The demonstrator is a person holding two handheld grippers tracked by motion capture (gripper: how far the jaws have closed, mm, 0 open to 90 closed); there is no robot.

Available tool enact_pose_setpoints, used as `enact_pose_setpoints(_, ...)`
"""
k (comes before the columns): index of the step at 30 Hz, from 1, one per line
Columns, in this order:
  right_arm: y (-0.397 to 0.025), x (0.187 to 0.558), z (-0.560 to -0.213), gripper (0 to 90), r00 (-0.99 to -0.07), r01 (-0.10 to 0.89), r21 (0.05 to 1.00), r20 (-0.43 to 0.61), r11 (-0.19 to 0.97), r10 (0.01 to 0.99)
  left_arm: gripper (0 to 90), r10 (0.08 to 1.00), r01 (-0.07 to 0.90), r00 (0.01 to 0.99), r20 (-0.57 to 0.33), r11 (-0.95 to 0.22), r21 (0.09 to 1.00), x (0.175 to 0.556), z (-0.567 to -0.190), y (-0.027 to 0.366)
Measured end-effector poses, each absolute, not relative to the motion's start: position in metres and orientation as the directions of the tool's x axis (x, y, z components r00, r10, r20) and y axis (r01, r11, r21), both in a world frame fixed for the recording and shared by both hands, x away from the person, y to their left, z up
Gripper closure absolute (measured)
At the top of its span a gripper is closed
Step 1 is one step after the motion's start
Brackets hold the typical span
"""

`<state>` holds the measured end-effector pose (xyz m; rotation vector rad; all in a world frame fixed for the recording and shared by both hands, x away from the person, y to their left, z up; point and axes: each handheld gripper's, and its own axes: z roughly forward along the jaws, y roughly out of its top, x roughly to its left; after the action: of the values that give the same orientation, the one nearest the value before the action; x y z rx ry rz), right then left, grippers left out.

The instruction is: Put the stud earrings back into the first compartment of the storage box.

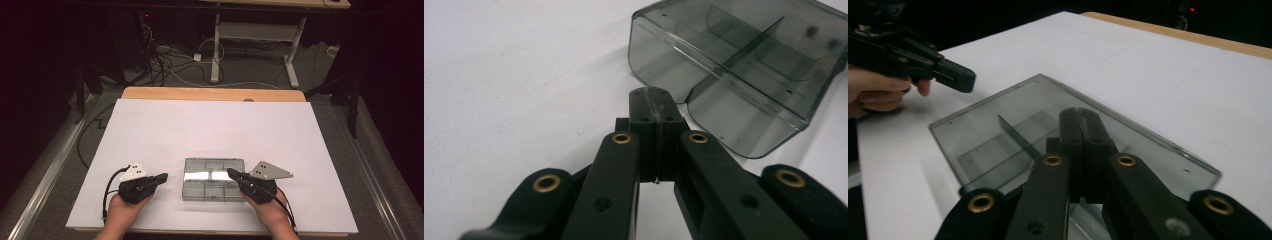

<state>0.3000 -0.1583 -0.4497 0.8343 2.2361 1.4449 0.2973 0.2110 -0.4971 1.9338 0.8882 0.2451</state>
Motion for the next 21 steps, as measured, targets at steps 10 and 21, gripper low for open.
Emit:
enact_pose_setpoints(10,-0.145,0.287,-0.458,90.0,-0.814,0.272,0.9,0.026,0.341,0.58,87.2,0.664,0.476,0.726,-0.178,-0.298,0.827,0.296,-0.498,0.203)
enact_pose_setpoints(21,-0.143,0.282,-0.458,90.0,-0.831,0.283,0.903,0.063,0.323,0.553,87.5,0.666,0.485,0.717,-0.203,-0.269,0.832,0.295,-0.498,0.202)
